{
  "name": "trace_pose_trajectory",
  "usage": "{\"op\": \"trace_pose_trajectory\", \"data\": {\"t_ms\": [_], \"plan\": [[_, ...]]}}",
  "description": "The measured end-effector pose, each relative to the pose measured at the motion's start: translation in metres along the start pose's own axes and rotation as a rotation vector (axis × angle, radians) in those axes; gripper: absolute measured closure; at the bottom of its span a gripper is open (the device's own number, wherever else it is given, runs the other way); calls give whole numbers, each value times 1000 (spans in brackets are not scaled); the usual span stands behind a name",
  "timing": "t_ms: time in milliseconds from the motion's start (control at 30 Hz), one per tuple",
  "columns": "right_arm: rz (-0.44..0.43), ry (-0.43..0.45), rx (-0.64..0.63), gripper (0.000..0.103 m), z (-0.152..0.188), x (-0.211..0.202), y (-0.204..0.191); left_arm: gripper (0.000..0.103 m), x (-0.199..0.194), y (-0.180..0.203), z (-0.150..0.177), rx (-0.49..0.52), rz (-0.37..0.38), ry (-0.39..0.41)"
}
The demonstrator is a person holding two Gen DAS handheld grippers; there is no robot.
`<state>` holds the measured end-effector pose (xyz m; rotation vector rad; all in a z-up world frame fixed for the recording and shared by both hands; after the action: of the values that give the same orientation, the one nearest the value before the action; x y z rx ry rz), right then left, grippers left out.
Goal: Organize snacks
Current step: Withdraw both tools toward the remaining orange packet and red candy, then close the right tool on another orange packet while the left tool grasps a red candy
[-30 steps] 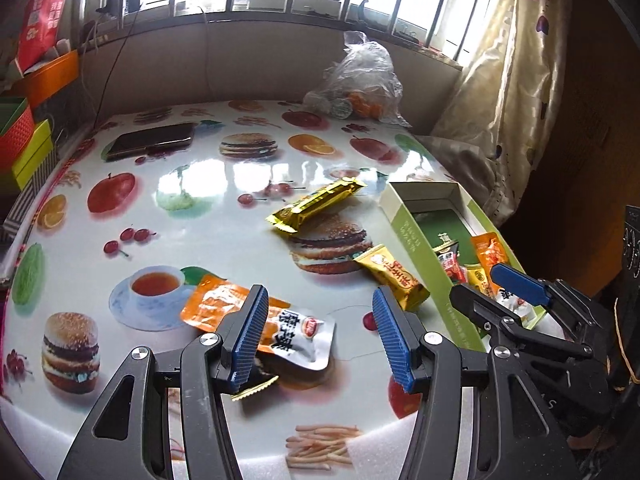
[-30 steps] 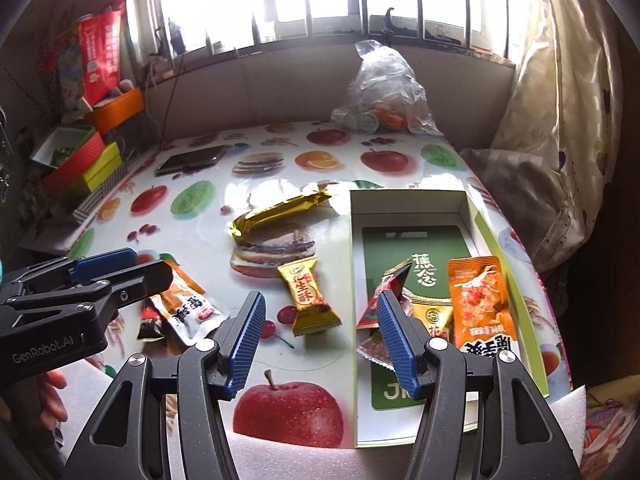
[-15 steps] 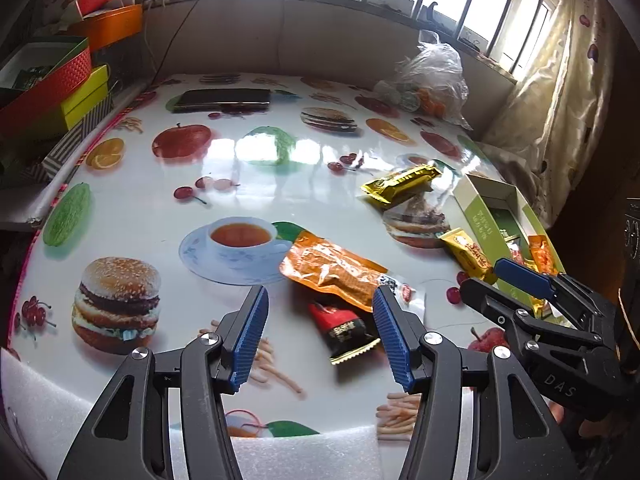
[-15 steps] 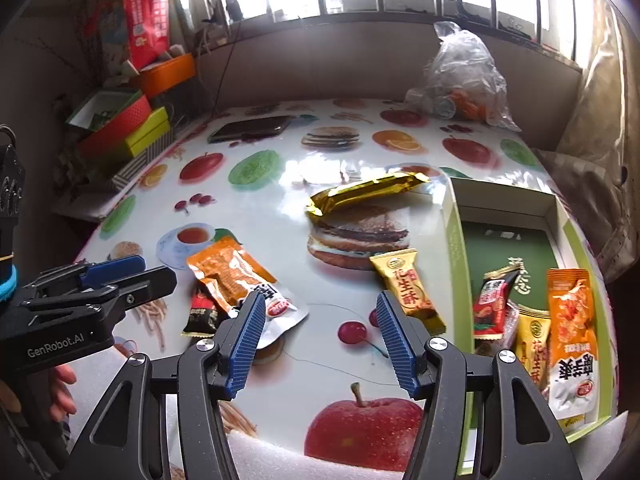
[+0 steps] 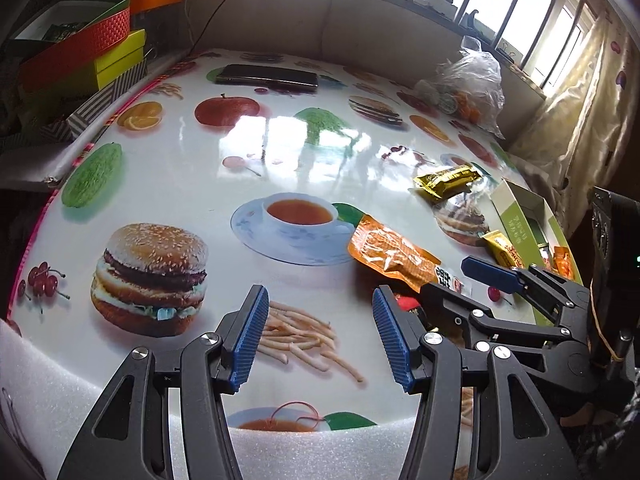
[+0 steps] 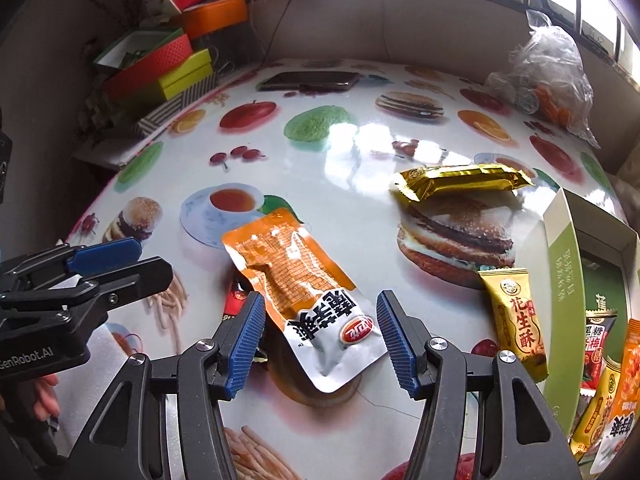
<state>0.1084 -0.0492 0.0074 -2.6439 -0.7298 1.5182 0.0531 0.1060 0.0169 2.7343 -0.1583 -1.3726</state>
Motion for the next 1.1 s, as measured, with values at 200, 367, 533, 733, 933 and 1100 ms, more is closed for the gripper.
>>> {"op": "trace_pose_trajectory", "data": {"t_ms": [200, 367, 533, 733, 933, 1100], "plan": [[29, -19, -22, 40, -4, 13, -1, 48, 5, -7, 0, -17, 10, -8], [37, -33, -56, 37, -9, 20, -4, 48, 8, -11, 0, -28, 17, -7], [52, -32, -70, 36, -9, 23, -4, 48, 8, -13, 0, -32, 28, -5], [108, -23, -49, 52, -10, 22, -1, 48, 10, -12, -1, -30, 38, -7], [108, -15, -33, 54, -8, 17, 3, 48, 10, -5, -2, -17, 48, -14], [100, 1, -10, 59, -6, 11, 7, 48, 12, 5, -4, 1, 61, -20]]}}
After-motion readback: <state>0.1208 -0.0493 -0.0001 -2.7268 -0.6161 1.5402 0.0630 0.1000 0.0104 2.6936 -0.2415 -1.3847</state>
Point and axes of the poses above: each gripper's, at about its wrist camera, not at the fingertips, and x roughly the way its jaws point, y to its right, z to its underside, the point moved 2 cm from there along x, roughly the way its jaws point, and after that the axes turned 11 degrees about x, right-handed, at the moved point
